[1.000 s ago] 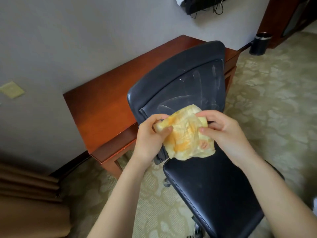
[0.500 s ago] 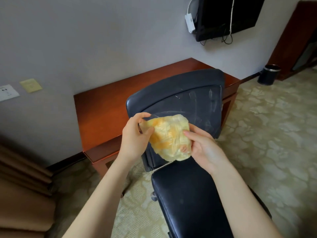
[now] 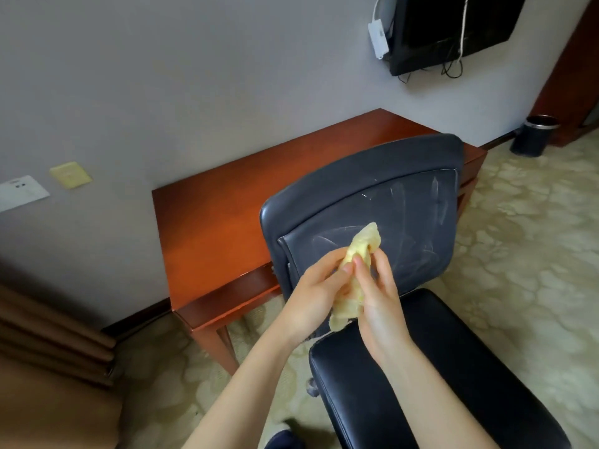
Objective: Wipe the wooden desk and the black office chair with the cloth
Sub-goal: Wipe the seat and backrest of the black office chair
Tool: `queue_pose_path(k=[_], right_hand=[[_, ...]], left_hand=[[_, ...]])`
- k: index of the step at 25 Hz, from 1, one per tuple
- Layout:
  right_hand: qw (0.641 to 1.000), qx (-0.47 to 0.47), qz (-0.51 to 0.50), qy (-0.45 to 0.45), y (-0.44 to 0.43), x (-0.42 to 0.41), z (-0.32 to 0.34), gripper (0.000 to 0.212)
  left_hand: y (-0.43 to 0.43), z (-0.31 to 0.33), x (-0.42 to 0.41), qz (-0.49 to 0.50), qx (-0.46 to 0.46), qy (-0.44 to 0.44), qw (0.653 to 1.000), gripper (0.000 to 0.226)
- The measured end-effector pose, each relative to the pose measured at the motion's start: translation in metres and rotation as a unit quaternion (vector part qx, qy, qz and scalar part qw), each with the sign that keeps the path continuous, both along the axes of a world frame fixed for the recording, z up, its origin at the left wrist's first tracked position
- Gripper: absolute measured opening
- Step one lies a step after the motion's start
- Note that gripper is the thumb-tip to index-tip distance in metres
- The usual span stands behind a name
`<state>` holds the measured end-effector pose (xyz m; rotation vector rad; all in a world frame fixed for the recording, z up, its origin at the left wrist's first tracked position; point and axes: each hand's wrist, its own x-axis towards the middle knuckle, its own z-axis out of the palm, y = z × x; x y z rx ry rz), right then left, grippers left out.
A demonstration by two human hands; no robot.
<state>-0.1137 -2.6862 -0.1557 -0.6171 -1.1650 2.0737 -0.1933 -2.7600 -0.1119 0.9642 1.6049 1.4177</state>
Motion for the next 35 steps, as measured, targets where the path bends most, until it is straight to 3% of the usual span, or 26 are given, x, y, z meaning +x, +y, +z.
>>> queue_pose_path(k=[2, 4, 6, 8, 11, 15, 20, 26, 30, 33, 35], right_hand=[[0.999, -0.005, -0.033, -0.015, -0.003, -0.021, -0.009, 0.047], [0.992, -0.002, -0.111, -0.052, -0.003, -0.051, -0.018, 0.037], [0.970, -0.003, -0.217, -0.109, 0.001, -0.085, -0.023, 0.026], [0.938, 0.015, -0.308, -0.157, 0.012, -0.120, -0.021, 0.021], [0.889, 0.112, -0.400, -0.193, 0.047, -0.158, -0.003, 0.017], [0.815, 0.186, -0.479, -0.268, 0.106, -0.189, 0.021, 0.021], [0.772, 0.302, -0.464, -0.313, 0.070, -0.226, 0.003, 0.017], [0.767, 0.465, -0.375, -0.235, 0.039, -0.204, -0.027, 0.021], [0.721, 0.575, -0.316, -0.226, 0.072, -0.180, -0.033, 0.025], [0.747, 0.494, -0.373, -0.243, 0.124, -0.162, -0.029, 0.023], [0.763, 0.431, -0.387, -0.287, 0.162, -0.148, -0.024, 0.023]], left_hand=[[0.004, -0.001, -0.025, -0.028, -0.003, 0.029, 0.999, 0.028], [0.010, -0.005, -0.065, -0.012, 0.003, 0.199, 0.980, 0.026], [0.019, -0.007, -0.116, 0.034, 0.004, 0.439, 0.898, 0.032], [0.029, -0.007, -0.170, 0.049, -0.043, 0.540, 0.839, 0.045], [0.048, -0.009, -0.225, -0.017, -0.103, 0.529, 0.842, 0.044], [0.061, -0.016, -0.247, -0.085, -0.053, 0.479, 0.872, 0.037], [0.060, -0.022, -0.263, -0.106, -0.072, 0.464, 0.876, 0.038], [0.075, -0.012, -0.269, -0.118, 0.000, 0.489, 0.864, 0.041], [0.122, 0.002, -0.249, -0.125, 0.020, 0.441, 0.889, 0.034], [0.170, 0.011, -0.228, -0.180, 0.018, 0.417, 0.891, 0.041], [0.200, 0.014, -0.220, -0.218, -0.001, 0.440, 0.871, 0.045]])
